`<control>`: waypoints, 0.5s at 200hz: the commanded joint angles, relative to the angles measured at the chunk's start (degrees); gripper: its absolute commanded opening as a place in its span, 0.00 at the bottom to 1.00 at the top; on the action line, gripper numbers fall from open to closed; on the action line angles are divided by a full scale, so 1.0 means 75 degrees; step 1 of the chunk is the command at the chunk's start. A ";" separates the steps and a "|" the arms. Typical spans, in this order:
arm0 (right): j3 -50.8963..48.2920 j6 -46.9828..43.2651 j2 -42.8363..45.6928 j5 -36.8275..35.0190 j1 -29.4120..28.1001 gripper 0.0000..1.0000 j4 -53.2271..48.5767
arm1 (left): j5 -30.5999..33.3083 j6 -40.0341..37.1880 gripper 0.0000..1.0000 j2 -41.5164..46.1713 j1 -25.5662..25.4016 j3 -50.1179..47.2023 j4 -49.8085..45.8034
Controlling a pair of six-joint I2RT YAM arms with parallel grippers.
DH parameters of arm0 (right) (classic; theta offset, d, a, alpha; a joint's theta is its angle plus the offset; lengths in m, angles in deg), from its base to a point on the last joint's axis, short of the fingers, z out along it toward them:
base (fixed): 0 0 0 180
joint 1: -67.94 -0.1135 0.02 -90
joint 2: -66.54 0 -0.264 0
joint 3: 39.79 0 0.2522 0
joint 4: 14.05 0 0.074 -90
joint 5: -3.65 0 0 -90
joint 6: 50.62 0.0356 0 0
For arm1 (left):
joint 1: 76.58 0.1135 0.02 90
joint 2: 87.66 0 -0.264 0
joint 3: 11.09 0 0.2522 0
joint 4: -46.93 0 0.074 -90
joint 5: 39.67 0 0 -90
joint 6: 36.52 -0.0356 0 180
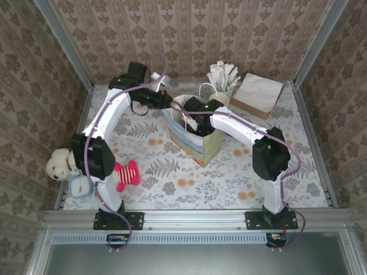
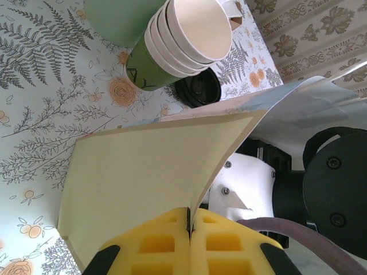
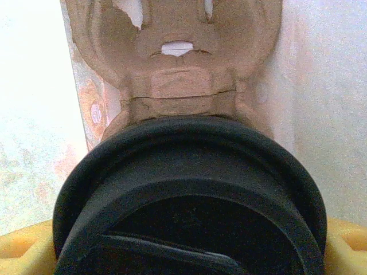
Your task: Pack the takeout coffee
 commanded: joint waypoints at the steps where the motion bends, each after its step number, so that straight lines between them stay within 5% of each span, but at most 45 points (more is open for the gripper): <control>1: -0.0143 -0.0109 -0.0093 -0.0440 0.0057 0.57 -0.0232 | -0.0140 -0.0139 0.00 0.0076 0.0011 0.0044 -0.0297; 100: 0.0030 -0.0063 -0.0137 -0.0478 0.0057 0.57 -0.0575 | -0.0296 -0.0154 0.00 0.0111 0.0014 -0.0090 -0.0101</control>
